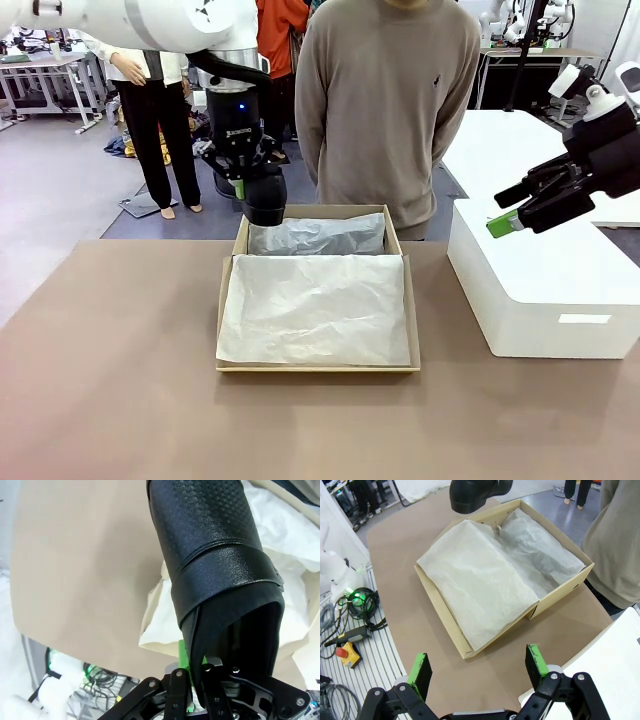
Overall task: Pack the shoes into the box.
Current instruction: Place the other shoe of the Shoes into the Shoes Box.
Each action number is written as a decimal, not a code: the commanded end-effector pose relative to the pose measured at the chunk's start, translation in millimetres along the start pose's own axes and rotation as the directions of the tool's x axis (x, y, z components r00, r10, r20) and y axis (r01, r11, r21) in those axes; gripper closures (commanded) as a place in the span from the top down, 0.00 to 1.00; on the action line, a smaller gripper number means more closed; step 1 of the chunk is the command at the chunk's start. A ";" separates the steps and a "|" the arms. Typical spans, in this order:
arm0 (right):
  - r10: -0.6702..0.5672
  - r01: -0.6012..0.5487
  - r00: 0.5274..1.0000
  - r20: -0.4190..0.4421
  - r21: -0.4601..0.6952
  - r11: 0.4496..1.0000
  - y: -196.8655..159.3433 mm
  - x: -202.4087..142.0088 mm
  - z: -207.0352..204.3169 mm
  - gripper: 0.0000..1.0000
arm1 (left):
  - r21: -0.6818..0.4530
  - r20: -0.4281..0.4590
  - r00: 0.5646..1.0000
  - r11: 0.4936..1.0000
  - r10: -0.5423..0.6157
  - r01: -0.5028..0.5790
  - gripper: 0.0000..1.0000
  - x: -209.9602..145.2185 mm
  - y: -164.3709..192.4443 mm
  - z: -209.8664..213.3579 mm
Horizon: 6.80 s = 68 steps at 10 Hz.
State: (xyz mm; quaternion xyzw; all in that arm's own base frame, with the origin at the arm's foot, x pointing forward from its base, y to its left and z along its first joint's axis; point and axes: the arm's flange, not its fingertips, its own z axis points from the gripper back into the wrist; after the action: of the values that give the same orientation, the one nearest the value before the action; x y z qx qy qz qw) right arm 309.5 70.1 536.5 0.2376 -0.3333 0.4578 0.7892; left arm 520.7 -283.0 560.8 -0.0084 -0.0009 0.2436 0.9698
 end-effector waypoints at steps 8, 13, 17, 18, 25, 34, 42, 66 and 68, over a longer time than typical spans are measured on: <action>0.017 -0.018 0.999 0.030 0.020 1.000 -2.7 1.8 -1.2 1.00 | 0.000 0.009 0.996 0.996 0.087 -0.087 0.00 -7.1 -9.0 -1.4; 0.017 -0.018 0.999 0.030 0.020 1.000 -2.7 1.8 -1.2 1.00 | 0.015 0.019 0.884 0.884 0.466 -0.467 0.00 -33.1 -80.7 1.5; 0.017 -0.018 0.999 0.030 0.020 1.000 -2.7 1.8 -1.2 1.00 | -0.041 0.033 0.804 0.804 0.594 -0.593 0.00 -43.5 -127.0 -17.9; 0.017 -0.018 0.999 0.030 0.020 1.000 -2.7 1.8 -1.2 1.00 | -0.034 0.038 0.796 0.797 0.604 -0.603 0.00 -44.8 -126.9 -19.3; 0.017 -0.018 0.999 0.030 0.020 1.000 -2.7 1.8 -1.2 1.00 | -0.044 0.004 0.806 0.805 0.592 -0.592 0.00 -52.9 -129.1 -35.9; 0.017 -0.018 0.999 0.030 0.020 1.000 -2.7 1.8 -1.2 1.00 | -0.074 0.064 0.602 0.605 0.796 -0.793 0.00 -77.9 -185.3 -58.4; 0.017 -0.018 0.999 0.030 0.020 1.000 -2.7 1.8 -1.2 1.00 | -0.061 0.040 0.540 0.542 0.841 -0.838 0.00 -69.8 -191.5 -92.4; 0.017 -0.018 0.999 0.030 0.020 1.000 -2.7 1.8 -1.2 1.00 | -0.101 0.043 0.488 0.490 0.872 -0.866 1.00 -64.0 -175.4 -68.4; 0.017 -0.018 0.999 0.030 0.020 1.000 -2.7 1.8 -1.2 1.00 | -0.116 0.021 0.552 0.550 0.834 -0.827 1.00 -64.3 -181.2 -68.4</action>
State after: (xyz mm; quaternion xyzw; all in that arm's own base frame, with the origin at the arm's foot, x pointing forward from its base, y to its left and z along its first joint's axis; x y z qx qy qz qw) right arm 309.5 70.1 536.5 0.2374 -0.3333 0.4580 0.7891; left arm 555.9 -463.7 494.3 -0.0390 -0.0214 0.6751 0.7364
